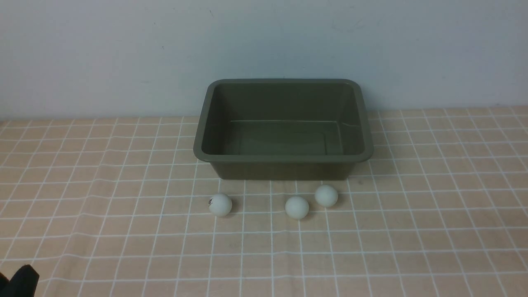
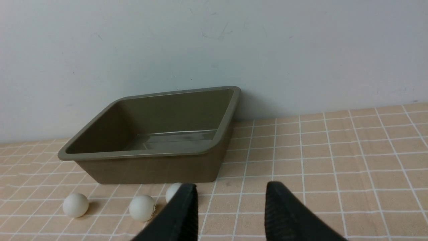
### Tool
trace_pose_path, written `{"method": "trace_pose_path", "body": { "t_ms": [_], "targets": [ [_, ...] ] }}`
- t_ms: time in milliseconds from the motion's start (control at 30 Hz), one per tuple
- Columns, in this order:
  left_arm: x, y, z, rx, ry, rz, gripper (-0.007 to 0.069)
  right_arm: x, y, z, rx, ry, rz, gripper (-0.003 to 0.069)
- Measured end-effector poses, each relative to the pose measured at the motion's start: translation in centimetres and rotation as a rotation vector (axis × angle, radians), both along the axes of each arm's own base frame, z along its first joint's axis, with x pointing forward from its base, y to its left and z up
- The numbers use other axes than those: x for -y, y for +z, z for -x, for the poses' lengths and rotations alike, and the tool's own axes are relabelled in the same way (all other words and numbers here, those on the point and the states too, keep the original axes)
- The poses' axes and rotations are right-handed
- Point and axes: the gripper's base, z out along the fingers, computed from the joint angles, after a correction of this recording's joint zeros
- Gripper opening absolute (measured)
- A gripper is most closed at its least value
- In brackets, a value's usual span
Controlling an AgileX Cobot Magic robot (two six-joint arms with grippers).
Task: Put the table tennis balls into the box on the light coffee tablecloth.
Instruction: 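Reach for and grasp a ping pong ball on the table beside the basket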
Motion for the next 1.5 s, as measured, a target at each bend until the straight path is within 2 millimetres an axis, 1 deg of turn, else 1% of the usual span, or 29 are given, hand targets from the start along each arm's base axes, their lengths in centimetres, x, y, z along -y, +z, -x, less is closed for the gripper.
{"method": "trace_pose_path", "body": {
  "t_ms": [67,133,333,533,700,833,900,933,1000,1033,1100,1133,1200,1233,1267,1300,1367,1500],
  "targets": [
    [0.0,0.3,0.0,0.027,0.005,0.072,0.0266,0.0,0.0,0.0,-0.001,0.000,0.000,0.0263],
    [0.0,0.4,0.0,0.042,0.008,0.096,0.0266,0.0,0.0,0.0,-0.002,0.001,0.000,0.0263],
    [0.0,0.5,0.0,0.056,0.011,0.144,0.0266,0.0,0.0,0.0,-0.002,0.001,0.000,0.0263],
    [-0.2,1.3,0.0,0.114,0.029,0.179,0.0266,0.0,0.0,0.0,-0.002,0.001,-0.001,0.0263],
    [0.4,3.5,0.6,0.080,-0.035,0.153,0.0266,0.0,0.0,0.0,-0.003,0.004,-0.007,0.0263],
    [1.0,5.0,0.8,-0.004,-0.104,0.089,0.0266,-0.2,0.0,0.0,-0.009,0.014,-0.024,0.0263],
    [1.4,6.1,0.8,-0.044,-0.151,0.041,0.0266,-0.2,0.0,0.0,-0.011,0.015,-0.026,0.0263],
    [1.5,6.2,0.8,-0.046,-0.156,0.035,0.0266,-0.2,0.0,0.0,-0.011,0.016,-0.027,0.0263],
    [2.0,7.9,0.7,-0.075,-0.223,-0.035,0.0266,-0.2,0.0,0.0,-0.012,0.017,-0.029,0.0263],
    [2.1,8.2,0.6,-0.092,-0.246,-0.053,0.0266,-0.2,0.0,0.0,-0.012,0.017,-0.029,0.0263],
    [2.5,9.4,0.1,-0.127,-0.303,-0.089,0.0266,-0.2,-0.1,0.0,-0.013,0.017,-0.029,0.0263],
    [2.6,9.9,0.0,-0.136,-0.324,-0.102,0.0266,-0.2,-0.1,0.0,-0.013,0.018,-0.028,0.0263],
    [3.0,10.7,-1.0,-0.186,-0.382,-0.142,0.0266,-0.2,-0.1,0.1,-0.015,0.019,-0.030,0.0263],
    [3.0,10.9,-1.1,-0.186,-0.387,-0.148,0.0266,-0.2,-0.1,0.1,-0.016,0.020,-0.031,0.0263],
    [3.2,11.4,-2.1,-0.226,-0.442,-0.196,0.0268,-0.2,-0.1,0.1,-0.017,0.020,-0.031,0.0263],
    [3.2,11.5,-2.2,-0.230,-0.442,-0.195,0.0268,-0.2,-0.1,0.1,-0.017,0.020,-0.031,0.0263],
    [3.7,12.0,-4.0,-0.269,-0.539,-0.264,0.0297,-0.2,-0.1,0.1,-0.017,0.020,-0.032,0.0263],
    [4.2,11.9,-6.8,-0.312,-0.635,-0.265,0.0353,-0.2,-0.1,0.1,-0.017,0.021,-0.032,0.0263]
  ]
}}
